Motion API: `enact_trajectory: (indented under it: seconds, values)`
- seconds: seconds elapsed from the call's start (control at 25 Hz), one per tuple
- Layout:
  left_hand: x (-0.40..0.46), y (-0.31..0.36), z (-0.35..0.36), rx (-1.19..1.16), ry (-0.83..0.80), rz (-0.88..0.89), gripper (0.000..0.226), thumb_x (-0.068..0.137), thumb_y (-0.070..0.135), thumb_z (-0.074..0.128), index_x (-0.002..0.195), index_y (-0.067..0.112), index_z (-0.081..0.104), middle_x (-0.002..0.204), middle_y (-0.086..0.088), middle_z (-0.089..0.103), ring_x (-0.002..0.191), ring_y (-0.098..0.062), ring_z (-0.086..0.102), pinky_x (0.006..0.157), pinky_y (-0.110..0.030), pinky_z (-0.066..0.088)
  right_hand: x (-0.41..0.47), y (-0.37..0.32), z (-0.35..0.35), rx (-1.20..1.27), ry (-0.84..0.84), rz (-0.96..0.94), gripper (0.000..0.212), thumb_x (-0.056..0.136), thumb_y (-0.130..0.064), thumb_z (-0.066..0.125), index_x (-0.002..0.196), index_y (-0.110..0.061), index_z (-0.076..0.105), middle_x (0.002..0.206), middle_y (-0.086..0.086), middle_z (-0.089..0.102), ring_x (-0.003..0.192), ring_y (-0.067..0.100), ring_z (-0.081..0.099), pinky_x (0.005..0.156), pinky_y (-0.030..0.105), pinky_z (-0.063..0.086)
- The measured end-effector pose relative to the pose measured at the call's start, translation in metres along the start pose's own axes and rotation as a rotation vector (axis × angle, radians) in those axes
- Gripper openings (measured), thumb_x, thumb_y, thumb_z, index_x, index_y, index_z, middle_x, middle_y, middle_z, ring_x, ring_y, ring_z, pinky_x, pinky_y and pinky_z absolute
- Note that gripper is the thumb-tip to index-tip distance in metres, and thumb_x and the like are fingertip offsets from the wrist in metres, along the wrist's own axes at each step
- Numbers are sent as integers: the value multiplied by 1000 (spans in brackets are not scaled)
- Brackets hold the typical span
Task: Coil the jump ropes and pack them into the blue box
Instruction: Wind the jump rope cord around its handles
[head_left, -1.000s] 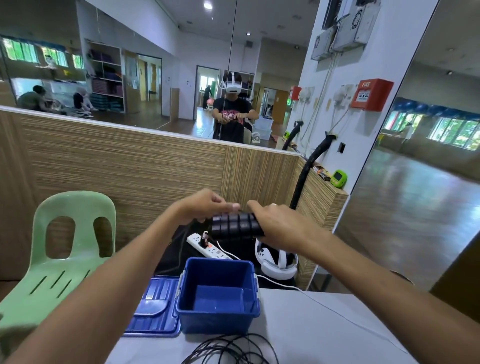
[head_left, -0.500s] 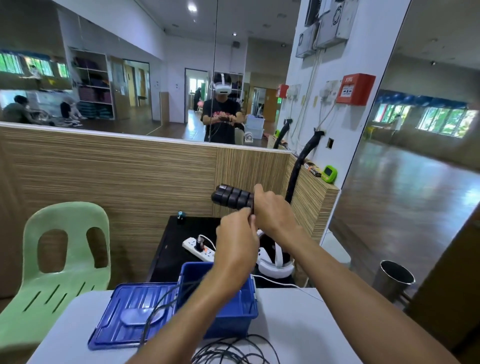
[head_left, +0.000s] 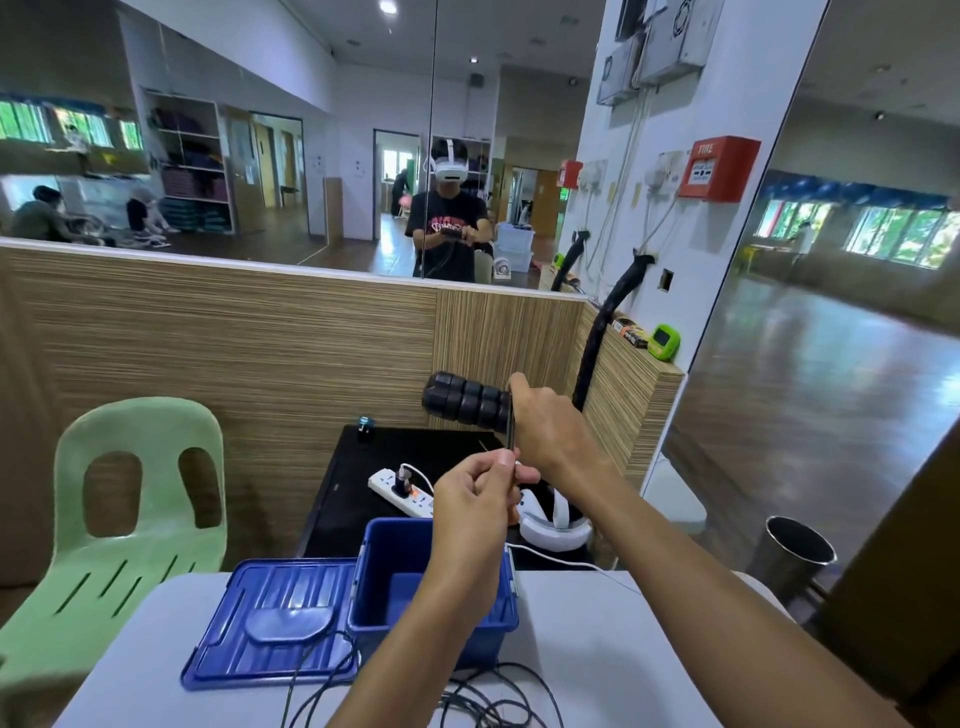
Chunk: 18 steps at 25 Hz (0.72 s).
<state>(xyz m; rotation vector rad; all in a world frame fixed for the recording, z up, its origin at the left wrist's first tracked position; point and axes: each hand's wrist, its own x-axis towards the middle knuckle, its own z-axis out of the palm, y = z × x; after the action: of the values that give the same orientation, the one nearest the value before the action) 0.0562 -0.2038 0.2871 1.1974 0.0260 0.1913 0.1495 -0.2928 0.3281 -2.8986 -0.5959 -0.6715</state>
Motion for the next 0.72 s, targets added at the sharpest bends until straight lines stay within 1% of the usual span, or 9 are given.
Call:
enact_trajectory:
  seconds: [0.08,0.2,0.32,0.36,0.44,0.48,0.56,0.64,0.72]
  values:
    - [3,-9,-4,36,-29,-2,23,100,22,49,99,9,68,69,1,66,51,-4,39,49,-16,37,4,3,1,42,-1,54,19,88,-4,54,95,-13,39,73,2,48,68,30,55,56,36,35]
    - [15,-28,-25,176,-93,-54,32,98,36,49,96,11,68,62,3,53,50,-5,37,47,-18,32,5,9,0,118,-1,53,19,85,-12,64,94,-14,48,72,0,51,64,24,56,55,33,43]
    - [33,-34,-46,355,-108,-49,51,85,59,53,78,9,66,59,3,46,54,-9,36,53,-21,33,0,12,-4,235,-39,6,18,81,-15,70,92,-14,55,70,-3,56,58,10,54,52,22,41]
    - [40,-33,-52,393,-124,-34,55,82,65,50,70,13,60,58,4,43,55,-10,34,56,-23,32,-1,11,-9,281,-51,-18,16,81,-14,70,90,-13,57,69,-3,57,57,9,55,53,22,42]
    - [48,-27,-54,433,-173,-25,56,86,69,40,57,21,44,55,6,36,55,-11,28,61,-26,29,-2,8,-16,329,-106,-87,15,80,-15,72,89,-12,60,71,-1,61,60,11,59,56,26,49]
    - [53,-25,-54,444,-196,-26,56,89,67,40,55,22,38,54,6,33,54,-12,25,60,-26,26,-2,7,-17,343,-130,-118,17,79,-17,73,90,-12,61,72,-1,63,62,11,60,59,29,53]
    - [64,-22,-53,480,-237,-25,51,90,55,50,55,21,37,54,6,32,53,-11,26,56,-24,25,-5,6,-18,366,-169,-163,23,78,-21,76,94,-15,61,74,-3,63,64,10,61,62,30,56]
    - [71,-19,-51,524,-253,-40,38,94,29,57,59,19,45,56,7,41,53,-7,38,53,-17,33,-10,6,-15,364,-216,-215,27,76,-21,78,97,-17,61,77,-4,63,66,10,62,66,32,57]
    - [74,-16,-54,565,-281,-35,25,96,9,52,72,18,54,68,6,52,65,-1,55,54,-9,41,-15,10,-14,360,-276,-246,29,76,-16,77,101,-16,63,81,-2,65,72,12,63,73,35,57]
